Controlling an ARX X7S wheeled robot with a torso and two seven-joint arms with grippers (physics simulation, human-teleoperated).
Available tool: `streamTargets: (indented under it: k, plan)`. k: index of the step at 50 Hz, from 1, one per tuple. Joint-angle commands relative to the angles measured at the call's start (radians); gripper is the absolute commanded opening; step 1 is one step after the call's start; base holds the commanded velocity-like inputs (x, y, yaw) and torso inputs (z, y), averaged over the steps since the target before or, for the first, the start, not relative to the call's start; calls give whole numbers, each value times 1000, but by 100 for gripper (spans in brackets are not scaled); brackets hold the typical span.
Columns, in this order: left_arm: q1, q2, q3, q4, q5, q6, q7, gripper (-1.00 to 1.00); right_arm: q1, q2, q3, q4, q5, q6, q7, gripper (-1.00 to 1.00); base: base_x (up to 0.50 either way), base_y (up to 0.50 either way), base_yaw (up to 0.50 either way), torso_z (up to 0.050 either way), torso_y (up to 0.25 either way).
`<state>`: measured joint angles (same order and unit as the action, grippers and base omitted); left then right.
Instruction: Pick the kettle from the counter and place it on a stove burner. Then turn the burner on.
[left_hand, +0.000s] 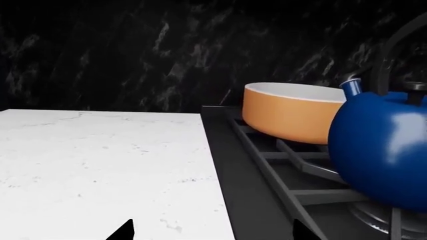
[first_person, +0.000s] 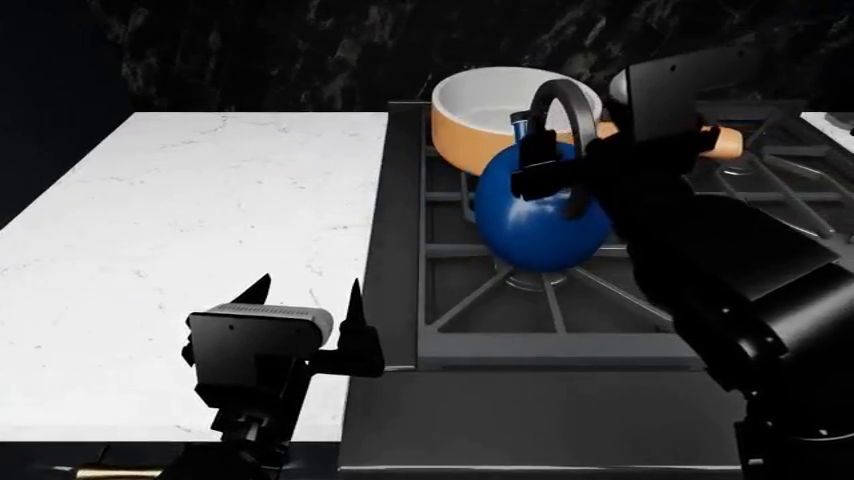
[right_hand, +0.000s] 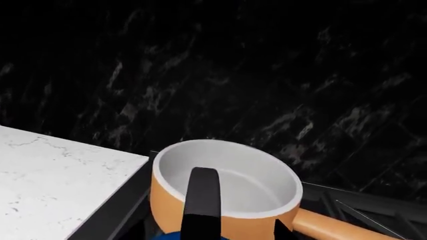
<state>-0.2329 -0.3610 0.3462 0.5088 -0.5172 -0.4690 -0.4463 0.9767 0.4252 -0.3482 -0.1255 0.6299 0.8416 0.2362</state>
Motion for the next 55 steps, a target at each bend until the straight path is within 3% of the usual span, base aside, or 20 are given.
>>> streamTargets:
  k: [1,19,42,55]
  plan:
    - [-2,-7,-2,16,-10,-7,-6,100,14,10,12,-62,20,40,28,100,0,0,0,0,0]
    - [17,-23,-15,49,-25,7,-9,100,1,34,61,-226,85,134,109,100,0,0,0,0,0]
    - [61,-52,-62,186,-80,7,-51,100,-171,62,281,-608,292,279,345,100,0,0,0,0,0]
    - [84,-75,-80,250,-90,9,-72,100,-209,50,335,-732,407,341,442,100,0,0,0,0,0]
